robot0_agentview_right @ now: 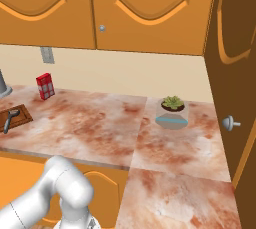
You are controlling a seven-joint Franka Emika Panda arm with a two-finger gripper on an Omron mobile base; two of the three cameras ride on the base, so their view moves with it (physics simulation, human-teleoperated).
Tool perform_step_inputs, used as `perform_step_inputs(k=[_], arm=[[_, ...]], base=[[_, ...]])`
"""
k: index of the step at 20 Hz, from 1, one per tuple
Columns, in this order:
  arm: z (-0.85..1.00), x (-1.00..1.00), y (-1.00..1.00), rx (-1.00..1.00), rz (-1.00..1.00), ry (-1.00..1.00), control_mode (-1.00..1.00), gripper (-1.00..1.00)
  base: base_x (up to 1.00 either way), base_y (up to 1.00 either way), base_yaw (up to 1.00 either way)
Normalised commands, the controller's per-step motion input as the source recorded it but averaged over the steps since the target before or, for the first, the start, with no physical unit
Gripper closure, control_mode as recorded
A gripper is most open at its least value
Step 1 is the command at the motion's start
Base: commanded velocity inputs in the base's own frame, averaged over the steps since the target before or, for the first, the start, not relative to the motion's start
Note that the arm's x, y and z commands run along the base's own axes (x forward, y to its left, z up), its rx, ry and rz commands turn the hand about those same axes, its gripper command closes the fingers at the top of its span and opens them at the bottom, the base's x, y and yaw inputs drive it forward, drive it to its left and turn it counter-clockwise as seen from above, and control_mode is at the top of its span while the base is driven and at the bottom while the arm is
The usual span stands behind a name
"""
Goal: Open the drawer on the left and place the cutting tools on the cutting board.
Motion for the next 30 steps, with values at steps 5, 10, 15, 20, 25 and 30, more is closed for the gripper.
perform_step_inputs(k=[5, 10, 15, 20, 25, 30], arm=[[-0.23, 0.0, 0.0, -0.01, -0.03, 0.06, -1.0, -1.0], [-0.03, 0.0, 0.0, 0.0, 0.0, 0.04, -1.0, -1.0], [0.0, 0.0, 0.0, 0.0, 0.0, 0.0, -1.0, 1.0], [0.0, 0.0, 0.0, 0.0, 0.0, 0.0, -1.0, 1.0], [0.0, 0.0, 0.0, 0.0, 0.0, 0.0, -1.0, 1.0], [0.0, -0.02, 0.0, 0.0, 0.0, 0.0, -1.0, 1.0]], base=[[0.0, 0.0, 0.0], [0.0, 0.0, 0.0], [0.0, 0.0, 0.0], [0.0, 0.0, 0.0], [0.0, 0.0, 0.0], [0.0, 0.0, 0.0]])
